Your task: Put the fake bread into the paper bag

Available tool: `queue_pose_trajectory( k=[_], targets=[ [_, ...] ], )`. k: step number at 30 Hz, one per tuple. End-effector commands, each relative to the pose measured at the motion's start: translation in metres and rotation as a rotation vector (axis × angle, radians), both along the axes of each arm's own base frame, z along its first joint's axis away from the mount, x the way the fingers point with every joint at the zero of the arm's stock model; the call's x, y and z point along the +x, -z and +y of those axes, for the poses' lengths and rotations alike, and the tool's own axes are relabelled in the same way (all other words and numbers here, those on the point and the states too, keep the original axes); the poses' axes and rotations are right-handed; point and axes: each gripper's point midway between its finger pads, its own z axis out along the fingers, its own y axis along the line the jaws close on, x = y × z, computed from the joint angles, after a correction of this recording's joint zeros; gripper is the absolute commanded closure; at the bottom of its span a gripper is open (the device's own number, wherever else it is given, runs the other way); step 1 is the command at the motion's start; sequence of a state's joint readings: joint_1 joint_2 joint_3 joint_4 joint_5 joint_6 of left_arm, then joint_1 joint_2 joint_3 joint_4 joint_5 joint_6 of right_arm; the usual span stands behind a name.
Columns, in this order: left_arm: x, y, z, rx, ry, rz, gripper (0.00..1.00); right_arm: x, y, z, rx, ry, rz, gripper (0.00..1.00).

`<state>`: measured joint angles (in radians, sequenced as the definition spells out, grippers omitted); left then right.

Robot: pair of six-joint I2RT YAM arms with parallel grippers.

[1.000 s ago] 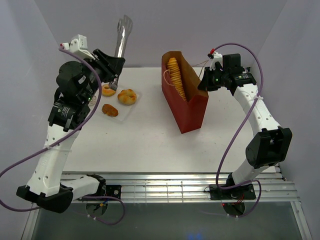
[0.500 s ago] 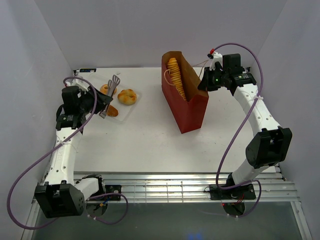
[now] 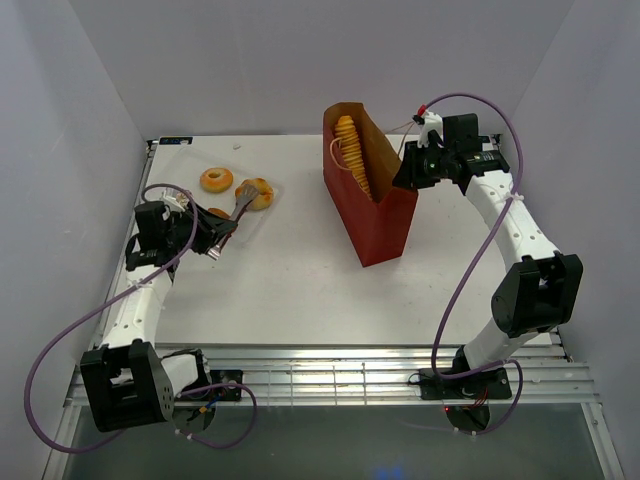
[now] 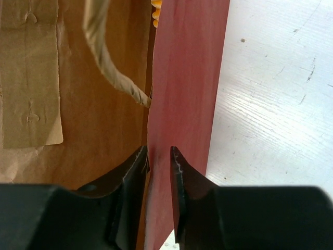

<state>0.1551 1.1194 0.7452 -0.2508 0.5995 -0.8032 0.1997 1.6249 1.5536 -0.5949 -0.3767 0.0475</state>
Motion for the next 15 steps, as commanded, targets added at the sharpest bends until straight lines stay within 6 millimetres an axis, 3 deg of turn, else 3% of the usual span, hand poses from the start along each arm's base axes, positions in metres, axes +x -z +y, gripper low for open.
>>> queue_pose_trajectory(
  k=[1,15],
  targets=[
    [-0.001,0.001,-0.004,-0.038,0.013,-0.027,0.48,-0.002,-0.019,0.004,0.014,-0.021,-0.068,0.68],
    [0.008,0.037,0.0,-0.057,-0.022,0.05,0.47,-0.007,-0.033,0.0,0.029,0.024,-0.082,0.5]
  ],
)
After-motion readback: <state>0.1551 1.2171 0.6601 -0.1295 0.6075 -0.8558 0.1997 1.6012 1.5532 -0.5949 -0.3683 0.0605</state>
